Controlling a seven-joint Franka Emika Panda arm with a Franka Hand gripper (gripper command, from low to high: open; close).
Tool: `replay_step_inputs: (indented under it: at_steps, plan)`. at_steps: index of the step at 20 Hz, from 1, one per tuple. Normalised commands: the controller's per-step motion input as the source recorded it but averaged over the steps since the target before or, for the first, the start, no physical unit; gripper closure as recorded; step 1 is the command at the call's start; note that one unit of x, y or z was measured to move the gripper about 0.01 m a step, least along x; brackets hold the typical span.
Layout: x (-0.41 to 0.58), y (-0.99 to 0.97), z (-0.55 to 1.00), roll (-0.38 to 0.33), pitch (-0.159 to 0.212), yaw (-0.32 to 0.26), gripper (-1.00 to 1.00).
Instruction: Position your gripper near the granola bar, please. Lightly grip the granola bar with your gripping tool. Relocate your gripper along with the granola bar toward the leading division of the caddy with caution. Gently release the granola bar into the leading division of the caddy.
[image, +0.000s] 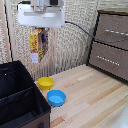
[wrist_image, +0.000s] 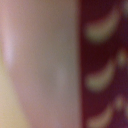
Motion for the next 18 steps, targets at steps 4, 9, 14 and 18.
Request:
replay_step_inputs:
  at_steps: [4,9,14,18]
  plan:
    - [-0.162,0.64,0.01,-0.001,0.006,-0.145,1.00]
    - [-0.005,0.62,0.00,-0.007,0.017,-0.188,1.00]
    - [-0.051,0.65,-0.01,-0.028,0.038,-0.170,1.00]
    - [-0.211,0.66,0.00,-0.024,0.044,-0.124,1.00]
